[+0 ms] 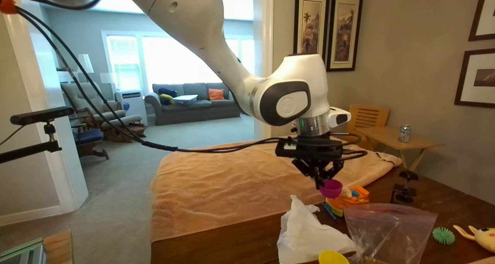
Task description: Move the purple bowl forwards.
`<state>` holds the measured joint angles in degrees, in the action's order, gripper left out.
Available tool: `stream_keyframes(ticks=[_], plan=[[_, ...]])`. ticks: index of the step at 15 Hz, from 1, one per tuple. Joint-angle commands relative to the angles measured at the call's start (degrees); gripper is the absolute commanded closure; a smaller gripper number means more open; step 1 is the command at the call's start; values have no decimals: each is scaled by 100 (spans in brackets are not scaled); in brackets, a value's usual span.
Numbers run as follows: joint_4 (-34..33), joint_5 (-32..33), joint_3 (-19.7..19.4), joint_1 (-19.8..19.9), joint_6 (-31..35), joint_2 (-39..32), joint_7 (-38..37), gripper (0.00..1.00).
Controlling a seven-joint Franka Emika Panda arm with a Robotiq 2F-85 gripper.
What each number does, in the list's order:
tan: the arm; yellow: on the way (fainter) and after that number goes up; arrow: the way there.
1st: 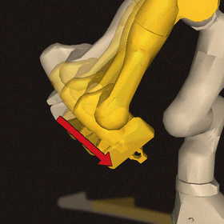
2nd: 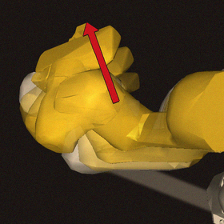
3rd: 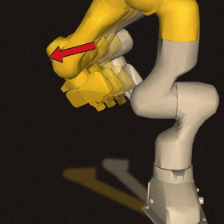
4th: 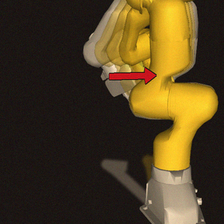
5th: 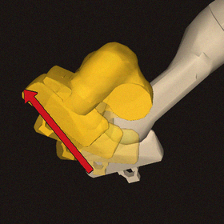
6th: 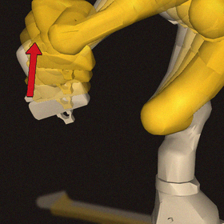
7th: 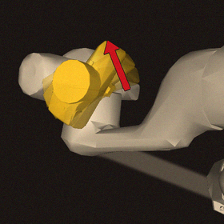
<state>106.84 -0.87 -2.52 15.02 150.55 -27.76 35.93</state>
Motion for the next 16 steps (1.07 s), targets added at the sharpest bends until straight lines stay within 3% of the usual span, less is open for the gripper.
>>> stream_keyframes(ticks=[1, 6, 11, 16], plan=[[519, 245, 18, -94, 264, 288, -171, 98], [986, 233, 225, 20, 69, 552, 368, 98], [1566, 376, 159, -5, 310, 903, 993, 98], [1890, 105, 45, 36, 351, 1062, 801, 98]])
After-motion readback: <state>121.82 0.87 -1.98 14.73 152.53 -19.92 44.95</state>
